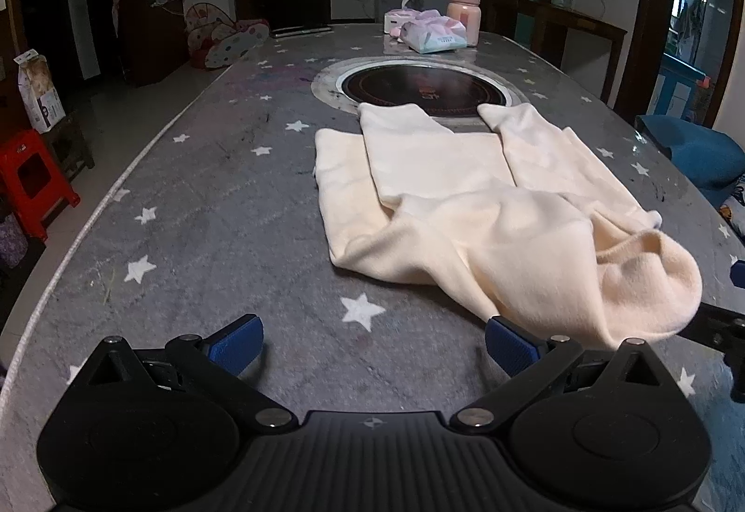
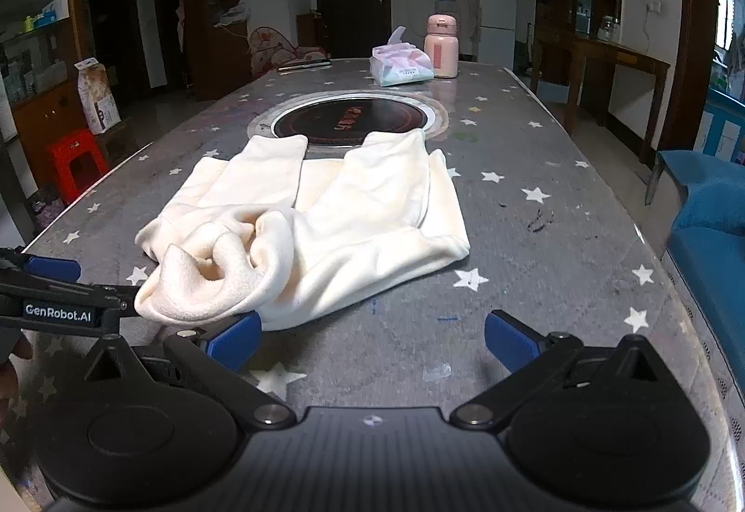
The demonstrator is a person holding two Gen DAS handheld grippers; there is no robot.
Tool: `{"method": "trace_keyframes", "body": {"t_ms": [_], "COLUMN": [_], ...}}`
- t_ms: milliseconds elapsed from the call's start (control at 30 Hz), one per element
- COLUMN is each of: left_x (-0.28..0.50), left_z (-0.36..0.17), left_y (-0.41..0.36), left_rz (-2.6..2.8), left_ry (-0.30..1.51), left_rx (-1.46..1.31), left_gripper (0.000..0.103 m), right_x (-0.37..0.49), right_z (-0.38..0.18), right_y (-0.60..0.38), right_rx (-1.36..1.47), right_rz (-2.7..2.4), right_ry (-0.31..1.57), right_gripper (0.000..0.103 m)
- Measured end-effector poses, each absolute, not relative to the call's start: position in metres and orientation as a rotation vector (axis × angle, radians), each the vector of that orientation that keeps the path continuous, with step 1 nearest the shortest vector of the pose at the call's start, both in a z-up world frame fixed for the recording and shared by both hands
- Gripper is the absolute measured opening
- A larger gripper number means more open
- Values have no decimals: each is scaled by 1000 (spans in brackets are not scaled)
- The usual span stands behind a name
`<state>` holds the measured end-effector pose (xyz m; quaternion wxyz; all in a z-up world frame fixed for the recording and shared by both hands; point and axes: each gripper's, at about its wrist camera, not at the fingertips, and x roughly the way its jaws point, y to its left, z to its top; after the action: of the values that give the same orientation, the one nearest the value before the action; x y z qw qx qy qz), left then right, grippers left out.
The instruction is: Fold clothes
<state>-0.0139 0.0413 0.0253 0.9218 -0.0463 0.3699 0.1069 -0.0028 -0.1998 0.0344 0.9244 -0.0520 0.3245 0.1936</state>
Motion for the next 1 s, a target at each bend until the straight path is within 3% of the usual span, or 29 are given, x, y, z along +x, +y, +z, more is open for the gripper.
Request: {"method": "trace_keyframes", "body": {"t_ms": [567, 1000], "left_x": [11, 48], "left_z": [52, 51], "left_y": [45, 35], "left_rz": [151, 91], "left_ry": [717, 751], "left_rx": [-94, -114], "left_gripper": [103, 103], "right_x": [14, 45], "right_z": [62, 55], "right_y": [-206, -192], "right_rx": [-81, -87], "right_rz": [424, 468], "right_ry": [624, 685], "right_gripper": [102, 92]}}
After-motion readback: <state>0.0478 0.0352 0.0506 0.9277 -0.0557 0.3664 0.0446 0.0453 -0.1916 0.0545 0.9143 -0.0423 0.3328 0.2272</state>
